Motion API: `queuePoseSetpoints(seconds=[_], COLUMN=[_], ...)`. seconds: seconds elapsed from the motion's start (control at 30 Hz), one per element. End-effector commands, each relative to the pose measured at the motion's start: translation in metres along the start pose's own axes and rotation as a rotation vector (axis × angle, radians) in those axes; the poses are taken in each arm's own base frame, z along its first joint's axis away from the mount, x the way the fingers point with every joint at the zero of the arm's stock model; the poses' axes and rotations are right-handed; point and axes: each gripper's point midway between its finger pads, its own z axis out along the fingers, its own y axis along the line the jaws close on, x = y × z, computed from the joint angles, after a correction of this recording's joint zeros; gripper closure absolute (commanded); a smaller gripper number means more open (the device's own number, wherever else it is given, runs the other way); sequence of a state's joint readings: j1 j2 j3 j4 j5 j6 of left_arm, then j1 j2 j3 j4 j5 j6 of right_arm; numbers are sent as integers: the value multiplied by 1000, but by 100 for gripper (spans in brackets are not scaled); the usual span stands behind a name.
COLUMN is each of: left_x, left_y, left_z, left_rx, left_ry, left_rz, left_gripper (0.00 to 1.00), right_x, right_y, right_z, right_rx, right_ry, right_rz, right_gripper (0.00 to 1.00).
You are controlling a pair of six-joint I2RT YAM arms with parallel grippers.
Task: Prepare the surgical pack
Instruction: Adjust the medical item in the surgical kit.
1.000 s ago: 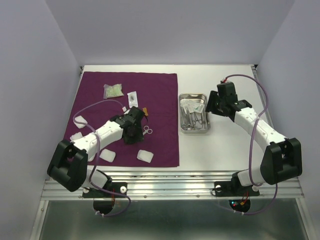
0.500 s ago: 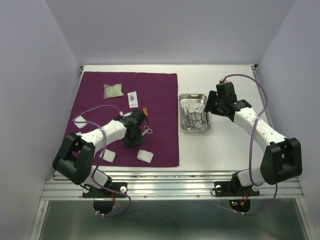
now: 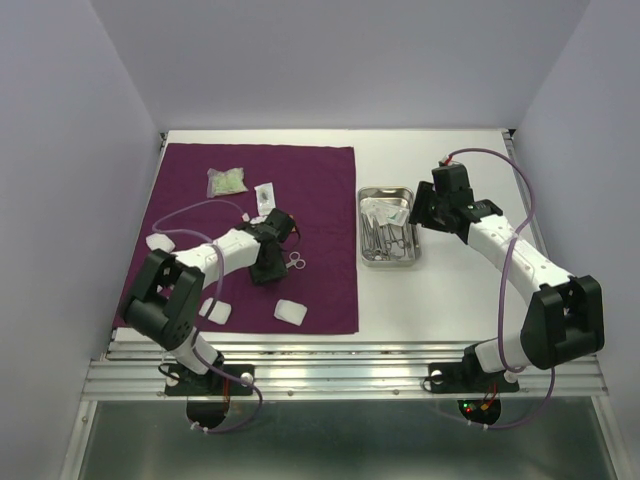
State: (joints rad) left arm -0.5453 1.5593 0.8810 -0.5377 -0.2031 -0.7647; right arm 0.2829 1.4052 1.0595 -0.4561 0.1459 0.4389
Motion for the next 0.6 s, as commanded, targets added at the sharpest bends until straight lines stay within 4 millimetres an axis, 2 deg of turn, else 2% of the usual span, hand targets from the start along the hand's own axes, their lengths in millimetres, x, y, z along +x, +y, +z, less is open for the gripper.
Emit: queuePoseSetpoints(seconds=[0.0,0.07,0.1,0.17,0.2,0.27,0.37,0.43,0.57], left_x=[-37,-45,-53,-65,-78,-91,-118,-125,-136], left_y=[-9,-10,-14,-9,-14,-15,-30,-31,-29], left_z=[-3,2,0,8,5,7,-12,-20,-43], left_rx=[-5,-21,-16,-49,-41,-52,-22,-21,-10], left_ry=[-95,-101,-119,-130,-152,-169,-226,-248,-291], left_rz=[5,15,15,20,14,23,21,25,32], left_gripper=[49,49,49,49,50,50,51,51,51], right_x=[-27,-27,-26,-26,-26,-26,-26,-28,-29], right_y=[11,11,10,9,9,10,18,21,44], right_z=[-12,-12,-12,-13,-13,-13,-16,-18,-26], right_rx=[-29,-29,-24,-23,-21,-26,-60,-78,-152], right_ry=[-85,-84,-81,-83,-83,-80,-76,-81,-97], right_rz=[16,16,17,16,14,9,-14,-17,-61], right_gripper=[43,43,43,43,43,42,41,40,39])
